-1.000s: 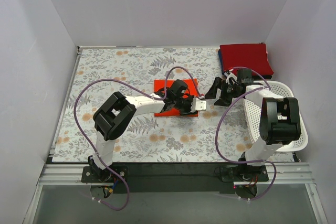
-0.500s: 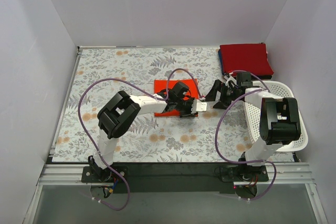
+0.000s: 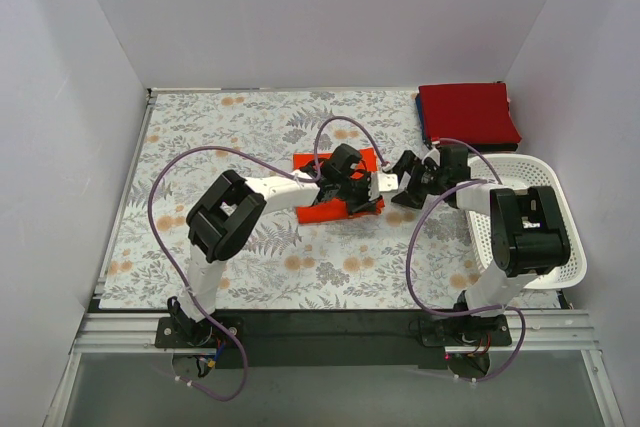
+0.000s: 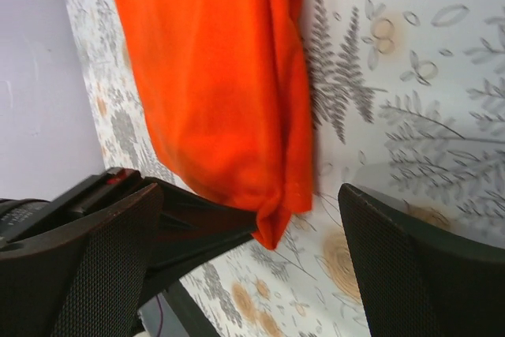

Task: Fold and stack the t-shirts
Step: Neatly place the folded tshirt to the corner

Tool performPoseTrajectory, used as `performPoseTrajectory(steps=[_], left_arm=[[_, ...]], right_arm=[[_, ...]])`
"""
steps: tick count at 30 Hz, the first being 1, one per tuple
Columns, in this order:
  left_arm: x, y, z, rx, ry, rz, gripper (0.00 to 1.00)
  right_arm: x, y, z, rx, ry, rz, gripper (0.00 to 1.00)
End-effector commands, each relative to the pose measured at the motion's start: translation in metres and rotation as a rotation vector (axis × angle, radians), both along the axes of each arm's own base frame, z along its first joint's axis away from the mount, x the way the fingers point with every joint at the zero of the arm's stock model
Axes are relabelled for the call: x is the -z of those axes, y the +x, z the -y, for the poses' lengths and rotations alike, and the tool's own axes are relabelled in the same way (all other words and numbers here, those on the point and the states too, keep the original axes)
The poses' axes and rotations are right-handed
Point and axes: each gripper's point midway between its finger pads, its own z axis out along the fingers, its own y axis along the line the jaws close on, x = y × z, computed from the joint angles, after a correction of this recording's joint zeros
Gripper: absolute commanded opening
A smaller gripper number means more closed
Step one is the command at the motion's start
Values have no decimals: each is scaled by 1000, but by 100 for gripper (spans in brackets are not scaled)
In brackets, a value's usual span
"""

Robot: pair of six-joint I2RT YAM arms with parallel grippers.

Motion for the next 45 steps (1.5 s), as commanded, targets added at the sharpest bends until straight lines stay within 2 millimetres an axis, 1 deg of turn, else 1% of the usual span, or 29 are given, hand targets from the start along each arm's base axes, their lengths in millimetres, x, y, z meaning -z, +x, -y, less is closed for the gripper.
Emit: performPoseTrajectory(steps=[1,4,7,10,13,19,21,22,24,27,28,30,31,32,33,34,35,38,41,44,45], left_arm=[[-46,7,7,-29,-88,2,0],[-54,7,7,-30,-105,1,0],[-59,8,6,-35,-113,0,0],[-65,9,6,-48,-127,-5,0],[-69,11,5,-63,-138,-13,0],[-82,18,3,-97,-176,-25,0],[-85,18,3,-97,-185,-36,0],[-87,18,3,-96,-190,-42,0],[-91,15,3,-91,-198,-50,0],[-87,13,2,-86,-193,-61,0],[-87,13,2,-85,-191,-61,0],[-85,14,3,-86,-186,-63,0],[-83,14,2,-89,-184,-67,0],[-85,15,3,-86,-189,-66,0],[-84,16,4,-88,-188,-67,0],[-84,16,4,-88,-188,-67,0],[-85,17,5,-91,-190,-67,0],[-83,19,6,-97,-187,-73,0],[-82,19,7,-100,-186,-82,0],[-83,21,10,-104,-190,-89,0],[-79,21,10,-109,-183,-100,0]], right_arm=[[-21,29,-9,74,34,101,98],[-10,29,-8,128,34,44,98],[-5,32,-10,163,47,10,98],[7,32,-16,178,25,-23,95],[16,34,-21,183,13,-41,92],[25,36,-32,191,33,-91,87],[26,38,-35,202,49,-104,86],[28,39,-36,203,51,-108,83],[29,43,-38,204,61,-105,81],[30,52,-40,213,73,-107,77],[32,54,-41,222,76,-118,74],[30,60,-42,225,77,-104,72],[33,63,-42,232,70,-104,70],[33,66,-43,231,68,-99,68],[34,67,-43,234,69,-103,68],[39,66,-46,228,64,-114,67],[38,69,-47,227,67,-110,67],[43,70,-53,224,57,-113,66],[45,74,-57,225,56,-115,62],[48,78,-58,227,55,-117,57],[49,79,-59,224,48,-109,49]])
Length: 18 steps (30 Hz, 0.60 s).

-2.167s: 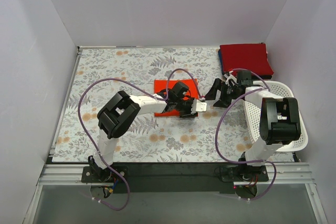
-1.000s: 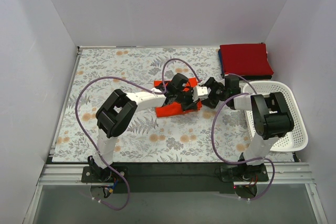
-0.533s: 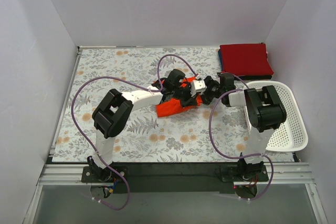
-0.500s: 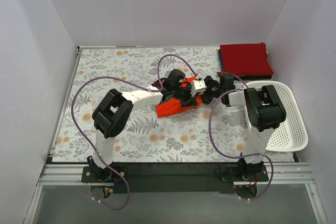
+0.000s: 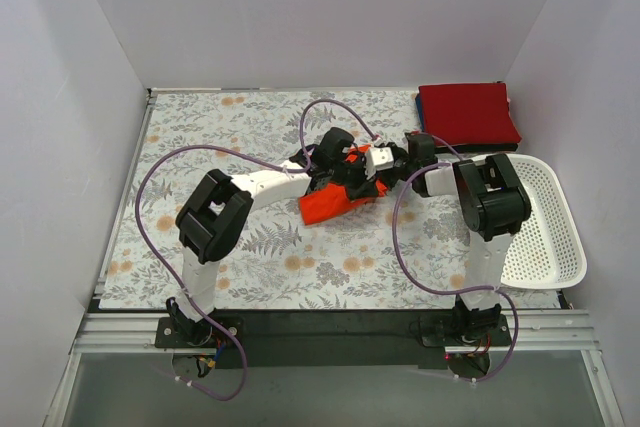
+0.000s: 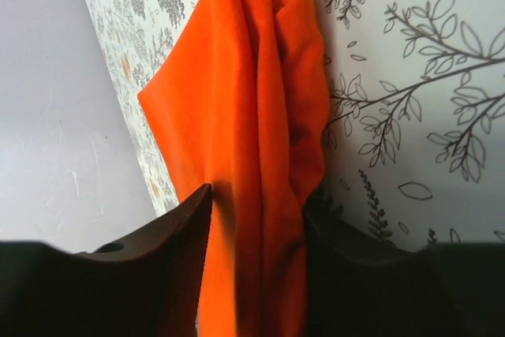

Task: Fold and stack the t-shirts
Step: Neatly place the folded tshirt to the corner

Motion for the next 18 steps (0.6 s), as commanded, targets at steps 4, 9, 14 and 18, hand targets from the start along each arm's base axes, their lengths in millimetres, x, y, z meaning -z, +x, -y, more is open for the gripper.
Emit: performPoseTrajectory(steps=[4,9,14,18], left_arm=[[-37,12,10,-20,-51,22,3],[-51,18,-12,-105,-28,2,25],[-66,26,-51,-242,-16,-80,49],[-77,38,-77,-356,-25,-115,86]], right_arm=[[15,13,4,-18,-104,49,13],[-15,33,4,-120,-216,206,1],[-43,60,14,-185,-361,377,1],[-63,78,28,-229,-496,486,1]])
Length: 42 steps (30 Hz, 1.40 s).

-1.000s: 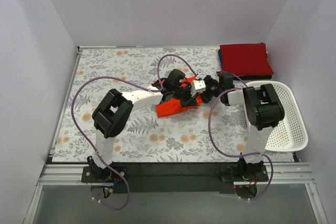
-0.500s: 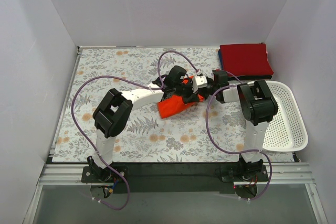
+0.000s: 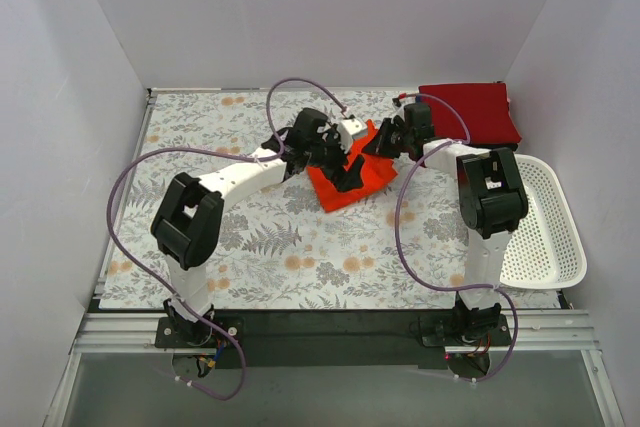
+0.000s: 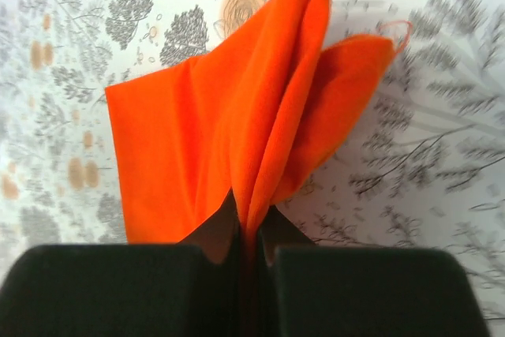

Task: Fold and stack the t-shirts
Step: Neatly place the folded tshirt to the corner

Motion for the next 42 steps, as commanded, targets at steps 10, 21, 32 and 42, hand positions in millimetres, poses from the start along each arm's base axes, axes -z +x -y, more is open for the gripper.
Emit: performPoseTrajectory(steps=[10,21,32,42], left_arm=[[-31,4,-56,-206,-27,-63,89],[-28,-1,-63,-237,-55,-44,89],[-27,-4,-65,-280,-83,-73,90],[-28,1,-60,-274,-95,-75,91]], right_arm=[[-97,63,52,-138,-421,422,1],[-151,102,95,-120,-556,505,1],[-204,108,106,-111,-600,578,1],[-250,92,133,-60,-571,616,1]])
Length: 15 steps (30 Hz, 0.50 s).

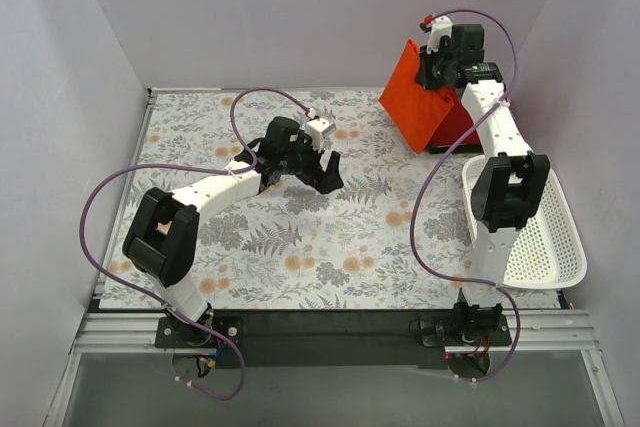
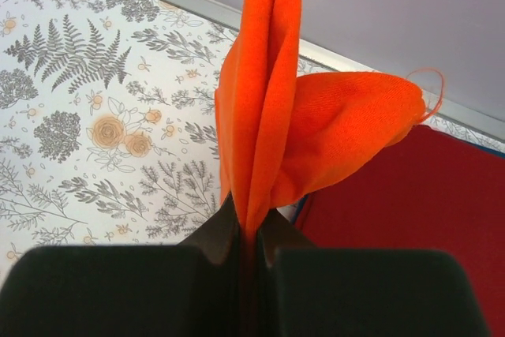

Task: Fold and stack the t-shirts
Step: Neatly place the folded tshirt to the corner

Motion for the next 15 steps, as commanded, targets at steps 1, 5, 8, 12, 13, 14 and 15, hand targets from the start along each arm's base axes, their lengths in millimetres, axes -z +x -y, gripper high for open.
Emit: performPoseTrajectory(steps=[1,5,8,12,13,14,15], left_arm=[[-23,4,4,0,-36,52,91],[-21,5,5,8,-36,49,91],[-21,5,6,13,-34,48,91],[-18,4,6,19,-34,38,91],[-16,2,6,21,-31,32,91],[-17,3,7,23,-33,34,91],[-17,3,7,25,-34,35,91]], right_arm=[[-77,-8,17,13,28,152,1],[-73,-8,36,36,22,138,1],[-66,-6,47,51,27,122,1],[-73,-4,61,71,64,122,1],[-78,-4,60,74,81,125,1],[-80,-5,57,67,94,122,1],[-82,-6,56,67,105,121,1]])
